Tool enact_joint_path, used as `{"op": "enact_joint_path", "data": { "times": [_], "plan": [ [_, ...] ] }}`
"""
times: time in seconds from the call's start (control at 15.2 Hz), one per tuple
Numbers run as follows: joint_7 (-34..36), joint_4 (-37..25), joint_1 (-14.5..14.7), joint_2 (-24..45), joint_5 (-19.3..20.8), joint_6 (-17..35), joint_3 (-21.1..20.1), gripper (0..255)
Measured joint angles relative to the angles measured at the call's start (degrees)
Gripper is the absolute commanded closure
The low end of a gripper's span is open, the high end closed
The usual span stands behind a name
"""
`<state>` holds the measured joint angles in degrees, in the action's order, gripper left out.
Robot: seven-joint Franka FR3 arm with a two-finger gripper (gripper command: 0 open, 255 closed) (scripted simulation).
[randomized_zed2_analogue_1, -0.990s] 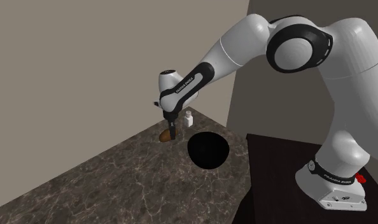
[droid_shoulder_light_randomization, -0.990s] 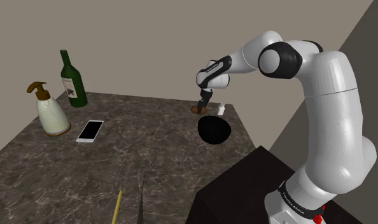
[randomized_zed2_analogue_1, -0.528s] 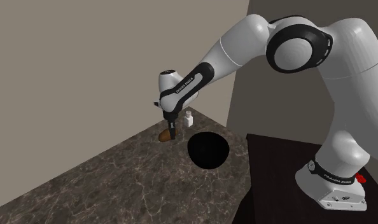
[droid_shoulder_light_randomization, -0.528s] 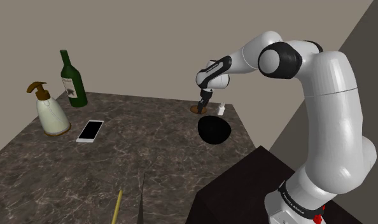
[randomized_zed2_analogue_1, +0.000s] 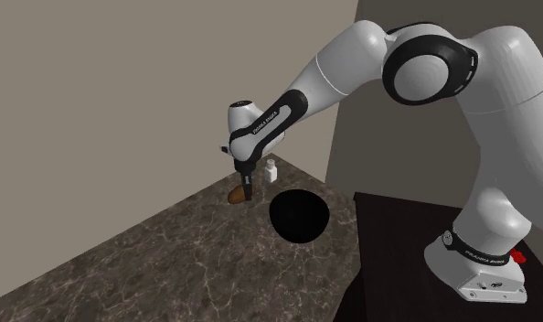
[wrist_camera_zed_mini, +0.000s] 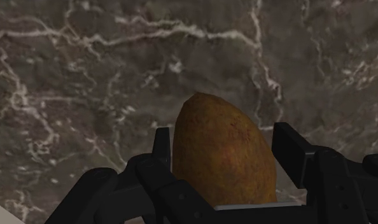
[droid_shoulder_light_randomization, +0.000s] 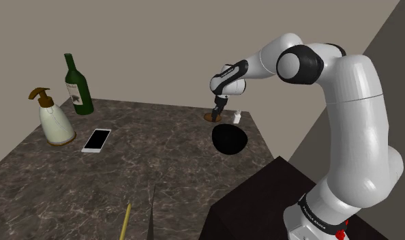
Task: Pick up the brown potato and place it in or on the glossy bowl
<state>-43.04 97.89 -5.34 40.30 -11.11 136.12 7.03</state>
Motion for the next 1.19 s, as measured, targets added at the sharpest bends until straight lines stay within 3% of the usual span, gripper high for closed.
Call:
{"op": "enact_joint_path", "data": {
  "times": [1.19],
  "plan": [
    [1.4, 0.2, 0.8, -8.8, 1.7, -8.5, 1.3, 255]
  ]
}}
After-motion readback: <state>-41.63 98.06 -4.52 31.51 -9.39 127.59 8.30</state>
